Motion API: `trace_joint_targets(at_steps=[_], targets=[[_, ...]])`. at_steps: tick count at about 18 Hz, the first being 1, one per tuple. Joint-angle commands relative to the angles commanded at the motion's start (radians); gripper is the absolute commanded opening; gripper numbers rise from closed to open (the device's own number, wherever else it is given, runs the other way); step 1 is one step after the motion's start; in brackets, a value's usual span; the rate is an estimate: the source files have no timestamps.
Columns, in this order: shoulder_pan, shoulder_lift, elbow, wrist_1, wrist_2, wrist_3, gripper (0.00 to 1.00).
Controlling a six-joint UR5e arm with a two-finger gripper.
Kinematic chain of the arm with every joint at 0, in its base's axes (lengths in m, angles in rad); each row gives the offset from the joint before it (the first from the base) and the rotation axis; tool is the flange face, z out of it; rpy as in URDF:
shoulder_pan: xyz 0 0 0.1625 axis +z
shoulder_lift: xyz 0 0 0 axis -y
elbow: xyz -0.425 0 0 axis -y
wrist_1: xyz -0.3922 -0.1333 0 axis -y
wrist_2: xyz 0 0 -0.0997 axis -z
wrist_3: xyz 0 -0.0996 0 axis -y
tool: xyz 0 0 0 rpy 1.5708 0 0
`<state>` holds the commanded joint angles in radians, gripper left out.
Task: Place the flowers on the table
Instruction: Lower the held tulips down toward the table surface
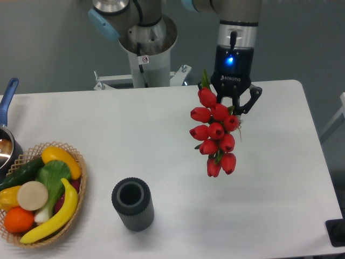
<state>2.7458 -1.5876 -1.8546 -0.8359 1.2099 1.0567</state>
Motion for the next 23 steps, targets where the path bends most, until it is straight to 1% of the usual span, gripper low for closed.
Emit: trace_joint_targets(at_steps=[3, 6, 9, 12, 18, 23], targets=[[-0.023, -0.031, 0.008, -0.046, 0.092, 0.058, 0.39], [-0.061, -0.078, 0.024, -0.057, 0.187, 0.066, 0.35], [-0.110, -0.130, 0.043, -0.094, 0.288, 0.080, 0.35], [-0.146, -0.175, 0.048, -0.097, 0.367, 0.081, 0.35], [-0.166, -0.241, 0.051, -0.095, 0.410, 0.115, 0.35], [-0.172, -0.285, 0.052, -0.089, 0.415, 0.115, 0.35]])
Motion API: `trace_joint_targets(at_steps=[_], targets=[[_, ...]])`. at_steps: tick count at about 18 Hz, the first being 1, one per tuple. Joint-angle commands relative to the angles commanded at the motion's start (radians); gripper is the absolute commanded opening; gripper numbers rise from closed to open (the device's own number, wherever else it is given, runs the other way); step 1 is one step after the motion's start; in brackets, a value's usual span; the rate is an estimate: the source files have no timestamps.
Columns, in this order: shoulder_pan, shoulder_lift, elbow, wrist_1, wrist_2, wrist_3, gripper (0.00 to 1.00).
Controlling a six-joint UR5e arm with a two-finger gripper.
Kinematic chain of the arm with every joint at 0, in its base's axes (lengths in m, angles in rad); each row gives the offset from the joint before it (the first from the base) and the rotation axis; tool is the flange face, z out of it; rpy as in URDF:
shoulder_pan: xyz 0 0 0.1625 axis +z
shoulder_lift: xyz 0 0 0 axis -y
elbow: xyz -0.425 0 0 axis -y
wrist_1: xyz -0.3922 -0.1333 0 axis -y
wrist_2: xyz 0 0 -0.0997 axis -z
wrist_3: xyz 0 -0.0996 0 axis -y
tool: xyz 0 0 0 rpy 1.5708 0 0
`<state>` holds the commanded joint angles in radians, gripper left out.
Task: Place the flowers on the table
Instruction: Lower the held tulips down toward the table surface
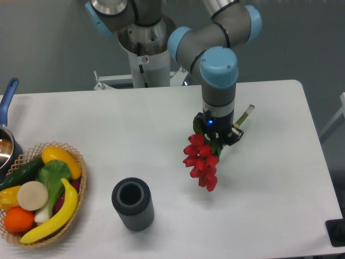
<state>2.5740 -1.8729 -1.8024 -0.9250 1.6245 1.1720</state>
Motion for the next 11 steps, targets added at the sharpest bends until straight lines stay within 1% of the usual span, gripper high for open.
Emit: trace_joint_targets(at_steps=[2, 7, 9, 10, 11], targets=[[0.000, -0.020, 0.000, 0.005, 0.000, -0.002, 0.36], [0.000, -0.041, 0.008, 0.008, -0.002, -0.002, 0.39], [0.000, -0.046, 0.008, 0.009, -0.003, 0.000, 0.46], [0.000, -0.048, 0.009, 0.009, -0.003, 0.002, 0.53], [0.000, -0.048, 0.008, 0.015, -0.003, 0.002, 0.57]])
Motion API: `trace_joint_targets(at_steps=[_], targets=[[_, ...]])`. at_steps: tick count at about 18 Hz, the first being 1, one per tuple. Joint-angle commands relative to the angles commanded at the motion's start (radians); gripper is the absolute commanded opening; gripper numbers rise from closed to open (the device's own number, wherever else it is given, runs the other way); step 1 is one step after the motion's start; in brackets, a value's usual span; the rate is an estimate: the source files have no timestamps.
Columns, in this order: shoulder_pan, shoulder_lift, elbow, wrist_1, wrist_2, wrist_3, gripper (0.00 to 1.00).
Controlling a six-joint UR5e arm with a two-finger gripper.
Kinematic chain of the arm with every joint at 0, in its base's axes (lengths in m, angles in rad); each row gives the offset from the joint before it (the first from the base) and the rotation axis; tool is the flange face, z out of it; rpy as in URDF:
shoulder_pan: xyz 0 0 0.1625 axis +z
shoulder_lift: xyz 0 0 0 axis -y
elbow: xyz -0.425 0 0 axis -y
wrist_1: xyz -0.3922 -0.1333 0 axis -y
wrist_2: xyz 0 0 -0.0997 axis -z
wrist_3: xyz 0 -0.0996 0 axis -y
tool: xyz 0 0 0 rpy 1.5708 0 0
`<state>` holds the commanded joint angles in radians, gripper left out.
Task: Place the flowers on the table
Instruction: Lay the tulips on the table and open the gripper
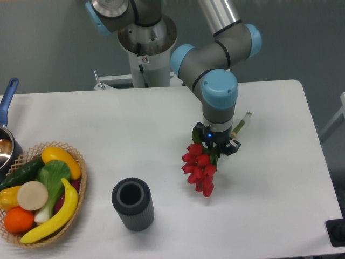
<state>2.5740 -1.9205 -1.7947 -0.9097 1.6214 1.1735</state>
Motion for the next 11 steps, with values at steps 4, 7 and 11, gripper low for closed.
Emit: trace_joint_targets(at_steps=[4, 7, 11], targets=[[0.000, -0.002, -0.002, 0.006, 0.000, 0.000, 0.61], [0.000, 0.000, 0.000, 0.006, 0.000, 0.000, 0.67], [0.014, 0.037, 0.011, 0.003, -0.006, 0.031, 0.84]])
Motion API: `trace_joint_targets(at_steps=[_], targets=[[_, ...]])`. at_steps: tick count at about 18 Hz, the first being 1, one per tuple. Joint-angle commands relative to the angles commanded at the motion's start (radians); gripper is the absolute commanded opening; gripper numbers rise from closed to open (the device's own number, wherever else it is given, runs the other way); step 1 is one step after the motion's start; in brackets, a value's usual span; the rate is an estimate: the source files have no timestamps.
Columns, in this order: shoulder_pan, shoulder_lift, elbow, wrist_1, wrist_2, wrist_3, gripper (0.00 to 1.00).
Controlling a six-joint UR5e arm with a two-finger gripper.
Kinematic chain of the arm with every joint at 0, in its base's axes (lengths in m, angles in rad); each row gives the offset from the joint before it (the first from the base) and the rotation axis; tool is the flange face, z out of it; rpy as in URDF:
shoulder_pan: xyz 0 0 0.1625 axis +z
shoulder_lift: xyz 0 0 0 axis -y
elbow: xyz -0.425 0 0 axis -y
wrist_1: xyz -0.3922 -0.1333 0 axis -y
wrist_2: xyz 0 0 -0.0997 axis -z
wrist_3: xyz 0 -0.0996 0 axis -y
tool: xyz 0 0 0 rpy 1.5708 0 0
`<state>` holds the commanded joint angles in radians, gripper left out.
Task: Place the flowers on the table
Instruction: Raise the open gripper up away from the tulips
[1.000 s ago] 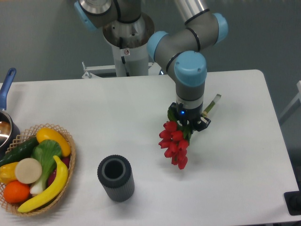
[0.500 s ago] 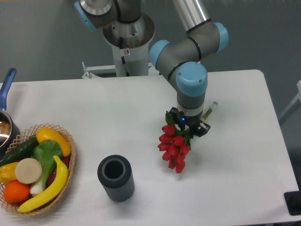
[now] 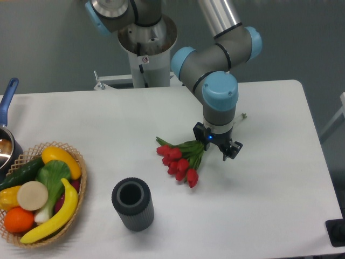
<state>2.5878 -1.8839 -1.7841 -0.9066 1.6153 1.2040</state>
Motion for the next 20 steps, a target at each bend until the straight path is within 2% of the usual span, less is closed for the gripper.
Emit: trace_joint_targets(at_steps=[1, 5, 11, 14, 16, 18, 20], targets=[[0.000, 0.017, 0.003, 0.002, 0.002, 0.024, 1.00], [0.009, 0.077, 0.014, -0.003, -0.017, 0.029, 1.00], [0.058, 0.176, 0.077, -0.021, -0.015, 0.042, 1.00], [0.109, 0.212, 0.097, -0.078, -0.037, 0.109, 1.00], [0.156, 0.244, 0.095, -0.109, -0.076, 0.230, 1.00], [0.192, 0.261, 0.097, -0.149, -0.104, 0.294, 1.00], [0.244, 0.293, 0.088, -0.214, -0.115, 0.430, 1.00]])
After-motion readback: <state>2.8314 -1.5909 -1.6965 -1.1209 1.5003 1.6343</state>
